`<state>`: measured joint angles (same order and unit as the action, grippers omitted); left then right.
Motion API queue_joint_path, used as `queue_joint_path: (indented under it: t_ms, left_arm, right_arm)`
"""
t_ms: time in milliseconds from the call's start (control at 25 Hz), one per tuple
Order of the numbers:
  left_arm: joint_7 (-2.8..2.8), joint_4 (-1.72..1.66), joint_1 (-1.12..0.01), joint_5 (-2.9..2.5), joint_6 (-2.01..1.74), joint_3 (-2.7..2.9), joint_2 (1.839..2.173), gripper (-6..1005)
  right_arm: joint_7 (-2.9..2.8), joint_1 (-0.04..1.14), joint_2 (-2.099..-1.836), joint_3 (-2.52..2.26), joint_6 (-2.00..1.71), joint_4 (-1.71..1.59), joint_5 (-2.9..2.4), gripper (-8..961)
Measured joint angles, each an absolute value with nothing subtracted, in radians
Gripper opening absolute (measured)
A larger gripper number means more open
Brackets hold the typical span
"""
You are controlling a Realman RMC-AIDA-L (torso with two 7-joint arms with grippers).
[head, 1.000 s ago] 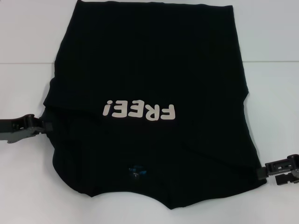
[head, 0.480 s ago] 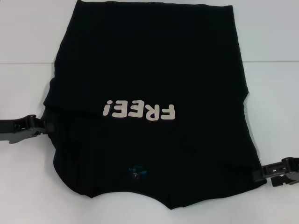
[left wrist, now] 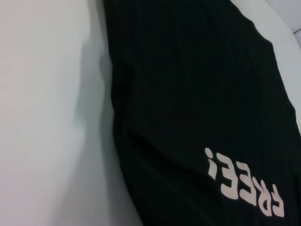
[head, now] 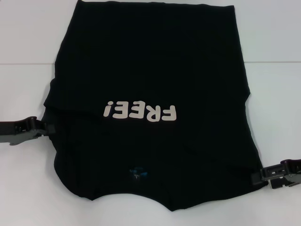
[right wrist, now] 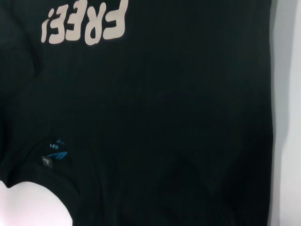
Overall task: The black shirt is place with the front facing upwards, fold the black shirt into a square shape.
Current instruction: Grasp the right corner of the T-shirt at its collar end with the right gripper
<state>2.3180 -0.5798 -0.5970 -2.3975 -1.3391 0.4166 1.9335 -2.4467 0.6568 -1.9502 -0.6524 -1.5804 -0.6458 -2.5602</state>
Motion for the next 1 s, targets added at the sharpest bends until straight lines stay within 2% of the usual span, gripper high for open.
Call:
queue_joint_path:
  t_ms: [1000]
  left_arm:
    - [2.312,-0.580,-0.595,-2.397,-1.339,0.417,1.937,36]
  right_arm:
    - [-2.453,0.668,-1.958,-0.683,-1.545,-0.642,-2.560,911]
